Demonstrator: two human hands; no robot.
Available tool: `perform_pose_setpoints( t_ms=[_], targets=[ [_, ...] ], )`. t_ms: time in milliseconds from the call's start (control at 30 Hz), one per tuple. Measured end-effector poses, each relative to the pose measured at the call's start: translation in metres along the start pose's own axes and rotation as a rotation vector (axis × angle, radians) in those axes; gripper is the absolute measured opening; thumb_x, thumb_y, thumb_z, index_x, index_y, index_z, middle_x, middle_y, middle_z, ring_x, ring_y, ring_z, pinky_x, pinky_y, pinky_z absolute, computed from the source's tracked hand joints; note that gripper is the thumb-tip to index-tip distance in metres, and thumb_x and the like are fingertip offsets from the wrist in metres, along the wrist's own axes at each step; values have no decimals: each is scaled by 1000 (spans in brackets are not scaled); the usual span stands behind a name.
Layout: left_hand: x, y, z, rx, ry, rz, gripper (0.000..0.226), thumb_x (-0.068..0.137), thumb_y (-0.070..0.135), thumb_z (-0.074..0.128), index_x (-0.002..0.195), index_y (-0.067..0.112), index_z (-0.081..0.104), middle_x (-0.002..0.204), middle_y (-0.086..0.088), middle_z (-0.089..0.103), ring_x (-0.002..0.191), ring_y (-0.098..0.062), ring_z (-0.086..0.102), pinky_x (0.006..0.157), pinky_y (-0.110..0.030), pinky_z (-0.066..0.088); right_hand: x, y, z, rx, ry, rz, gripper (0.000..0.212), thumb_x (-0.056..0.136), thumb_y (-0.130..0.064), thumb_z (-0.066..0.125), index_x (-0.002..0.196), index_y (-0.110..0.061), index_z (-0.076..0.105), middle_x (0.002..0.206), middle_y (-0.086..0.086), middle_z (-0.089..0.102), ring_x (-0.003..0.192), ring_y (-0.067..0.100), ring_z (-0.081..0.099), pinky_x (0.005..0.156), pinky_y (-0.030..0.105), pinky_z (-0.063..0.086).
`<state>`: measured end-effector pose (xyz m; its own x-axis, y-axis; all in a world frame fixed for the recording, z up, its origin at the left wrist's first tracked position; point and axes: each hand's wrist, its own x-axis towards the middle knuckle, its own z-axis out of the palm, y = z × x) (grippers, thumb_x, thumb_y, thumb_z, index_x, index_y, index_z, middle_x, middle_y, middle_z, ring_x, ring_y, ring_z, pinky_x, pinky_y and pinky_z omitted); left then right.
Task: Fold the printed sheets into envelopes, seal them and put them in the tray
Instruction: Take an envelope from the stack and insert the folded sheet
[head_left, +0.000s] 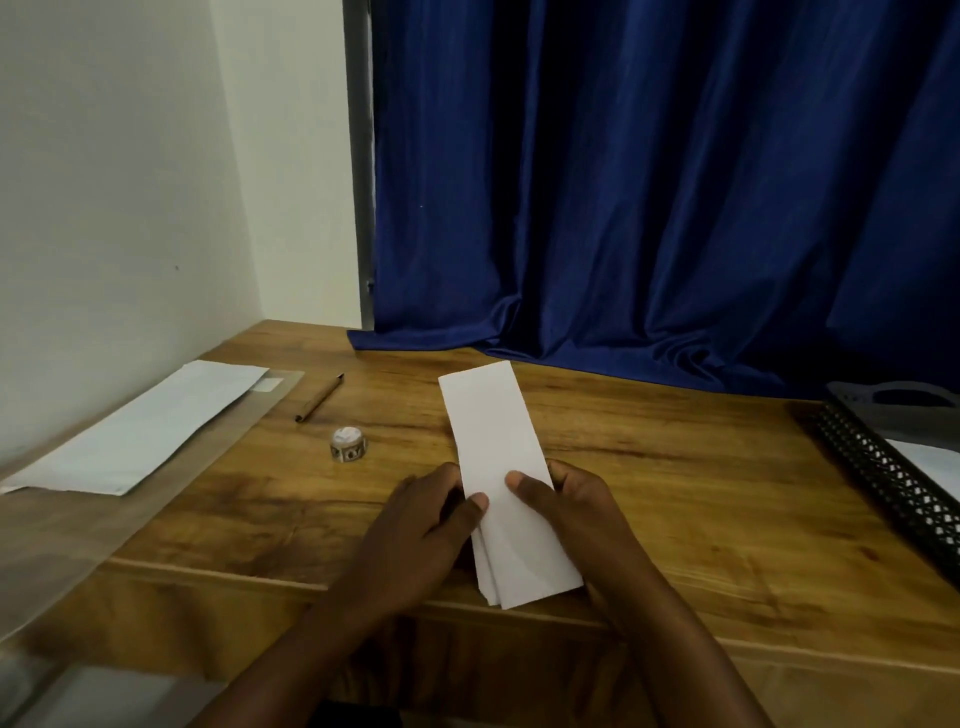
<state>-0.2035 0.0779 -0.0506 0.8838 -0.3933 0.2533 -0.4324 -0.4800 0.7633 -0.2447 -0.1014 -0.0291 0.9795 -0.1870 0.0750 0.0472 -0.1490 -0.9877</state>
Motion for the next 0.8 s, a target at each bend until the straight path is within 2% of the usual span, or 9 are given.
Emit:
perform_pose_setpoints(
  t_ms=[133, 200, 300, 367, 433, 500, 600, 700, 800],
  targets=[
    [1, -4, -2, -83, -2, 3, 20, 101, 49, 47, 114, 34, 52, 117, 14, 63, 110, -9, 59, 89, -42, 57, -3, 0, 4, 23, 17, -2, 17, 95, -45, 62, 97, -31, 71, 91, -19, 76, 80, 5, 74, 57, 14, 55],
    [1, -6, -1, -47, -13, 37, 20, 102, 48, 47, 110, 31, 54, 111, 12, 64, 107, -12, 60, 88, -43, 56, -5, 1, 4, 24, 22, -16, 16, 93, -45, 63, 96, -31, 70, 90, -20, 76, 79, 5, 74, 57, 13, 55],
    [1, -6, -3, -29, -32, 87, 26, 102, 50, 46, 99, 27, 58, 101, 8, 65, 101, -17, 60, 86, -48, 54, -6, 2, 1, 66, 22, -11, 21, 92, -44, 63, 100, -26, 72, 94, -11, 78, 82, 11, 75, 63, 20, 58],
    [0, -1, -6, -121, -51, 102, 29, 100, 53, 47, 101, 27, 61, 101, 7, 67, 99, -18, 63, 85, -47, 55, -7, 4, -2, 76, 45, -6, 22, 92, -42, 64, 102, -24, 72, 96, -8, 78, 84, 12, 75, 67, 26, 59],
    [0, 2, -12, -232, -42, 100, 19, 102, 43, 51, 109, 29, 63, 106, 8, 70, 101, -14, 67, 85, -40, 57, -8, 6, -3, 41, 66, -13, 18, 93, -40, 64, 100, -25, 70, 91, -13, 77, 81, 8, 74, 64, 24, 57],
    [-1, 2, -23, -245, 30, 105, 16, 101, 34, 56, 116, 35, 62, 112, 15, 69, 105, -7, 66, 85, -31, 57, -8, 8, -3, 12, 79, -20, 14, 93, -39, 64, 96, -26, 68, 85, -18, 75, 77, 3, 73, 58, 18, 54],
    [-2, 2, -54, -243, 92, 105, 23, 95, 38, 64, 118, 41, 62, 115, 19, 68, 105, 0, 66, 78, -23, 58, -6, 11, -4, -34, 102, -38, 9, 93, -37, 64, 93, -29, 66, 81, -14, 74, 73, -1, 71, 53, 13, 50],
    [5, -6, -103, -147, 193, 120, 30, 87, 48, 65, 116, 42, 62, 115, 17, 69, 106, -5, 66, 83, -26, 56, -4, 12, -4, -43, 109, -51, 6, 92, -36, 66, 96, -35, 62, 94, -11, 72, 76, 11, 72, 59, 23, 53],
    [22, -33, -159, 93, 286, 16, 32, 86, 52, 68, 114, 38, 63, 116, 18, 68, 104, -6, 66, 88, -29, 53, -2, 14, -4, -33, 109, -42, 16, 92, -31, 68, 105, -34, 58, 100, -7, 69, 88, 19, 70, 63, 32, 54]
  ],
)
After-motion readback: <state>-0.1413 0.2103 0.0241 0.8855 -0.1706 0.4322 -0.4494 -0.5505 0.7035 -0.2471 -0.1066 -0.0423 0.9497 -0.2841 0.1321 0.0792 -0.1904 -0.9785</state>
